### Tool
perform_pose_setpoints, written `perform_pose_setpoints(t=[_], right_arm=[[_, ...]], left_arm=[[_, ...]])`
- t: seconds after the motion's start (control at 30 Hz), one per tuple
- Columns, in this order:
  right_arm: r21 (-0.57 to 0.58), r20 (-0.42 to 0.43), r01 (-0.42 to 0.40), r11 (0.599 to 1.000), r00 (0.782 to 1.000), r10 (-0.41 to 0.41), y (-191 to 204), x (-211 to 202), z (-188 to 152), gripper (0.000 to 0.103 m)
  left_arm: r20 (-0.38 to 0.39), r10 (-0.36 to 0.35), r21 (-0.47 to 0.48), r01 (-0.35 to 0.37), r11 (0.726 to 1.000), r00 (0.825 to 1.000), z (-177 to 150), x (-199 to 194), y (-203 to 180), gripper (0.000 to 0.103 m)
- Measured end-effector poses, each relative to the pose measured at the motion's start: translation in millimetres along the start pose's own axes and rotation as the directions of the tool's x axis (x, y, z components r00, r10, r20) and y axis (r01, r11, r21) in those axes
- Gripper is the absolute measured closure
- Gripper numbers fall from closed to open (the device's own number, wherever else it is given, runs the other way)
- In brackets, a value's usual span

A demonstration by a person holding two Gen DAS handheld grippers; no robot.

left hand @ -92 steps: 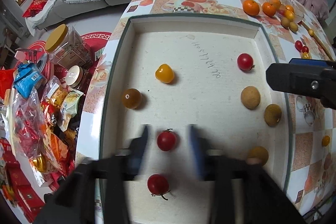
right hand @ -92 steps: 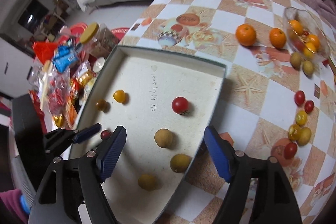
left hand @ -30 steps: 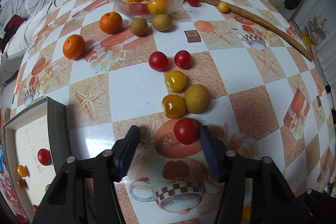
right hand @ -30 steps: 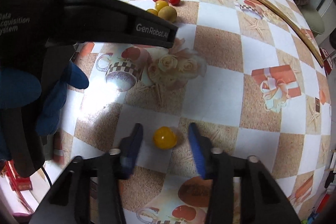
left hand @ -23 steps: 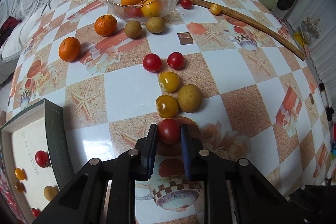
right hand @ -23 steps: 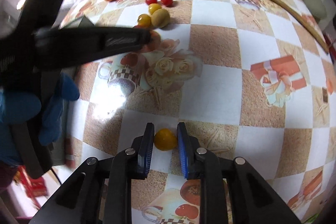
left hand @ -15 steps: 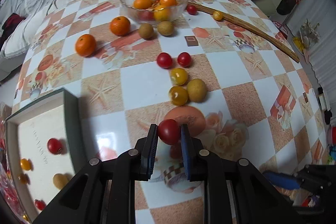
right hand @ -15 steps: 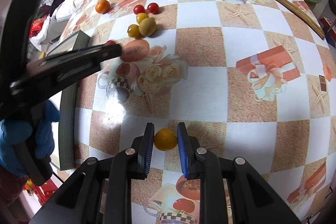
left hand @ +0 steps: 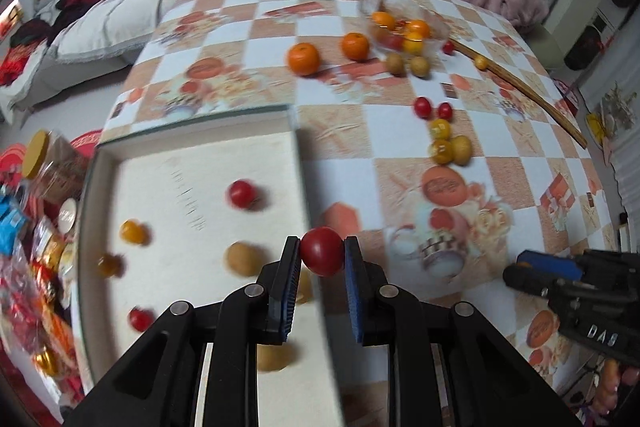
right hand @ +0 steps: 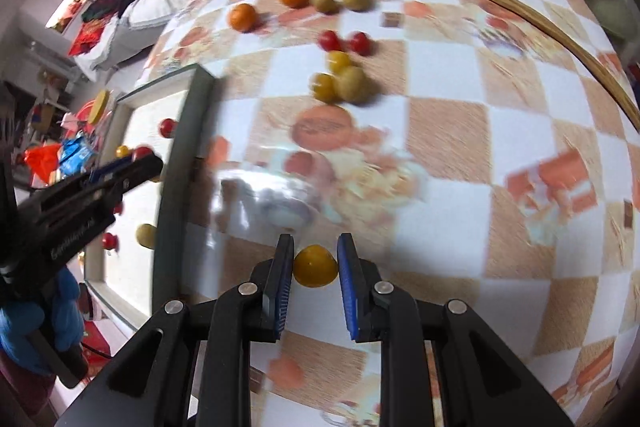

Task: Organize fruits
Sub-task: 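Carry both tomatoes into the white tray and open both tools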

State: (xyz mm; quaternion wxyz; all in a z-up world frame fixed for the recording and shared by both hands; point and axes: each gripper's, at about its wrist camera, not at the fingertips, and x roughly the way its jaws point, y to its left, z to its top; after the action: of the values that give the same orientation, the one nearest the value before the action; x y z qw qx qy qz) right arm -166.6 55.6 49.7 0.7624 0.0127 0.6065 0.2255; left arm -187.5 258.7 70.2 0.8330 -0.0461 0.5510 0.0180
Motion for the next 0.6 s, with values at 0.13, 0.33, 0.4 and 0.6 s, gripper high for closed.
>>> perform_pose_setpoints(t=[0.13, 0.33, 0.4, 0.6], right_arm=[[-0.048, -0.008, -0.03, 0.998, 1.0, 0.03, 26, 6, 11, 0.078], [-0.143, -0.027, -0.084, 0.986, 0.996, 0.081, 77, 22, 34, 0.078], [-0.163, -0.03, -0.098, 0.982, 0.995, 0.095, 89, 27, 42, 0.078], [-0.192, -0.03, -0.133, 0.972, 0.991, 0.129, 127, 51, 81, 0.078]], left_arm=[[0.0, 0.043, -0.055, -0.043, 0.998, 0.999, -11, -8, 31, 0.08], [0.005, 0.09, -0.133, -0.089, 0.987, 0.996, -16, -6, 72, 0.08], [0.005, 0.1, -0.148, -0.098, 0.984, 0.995, -16, -2, 82, 0.08], [-0.008, 0.112, -0.167, -0.111, 0.98, 0.994, -11, 18, 102, 0.08]])
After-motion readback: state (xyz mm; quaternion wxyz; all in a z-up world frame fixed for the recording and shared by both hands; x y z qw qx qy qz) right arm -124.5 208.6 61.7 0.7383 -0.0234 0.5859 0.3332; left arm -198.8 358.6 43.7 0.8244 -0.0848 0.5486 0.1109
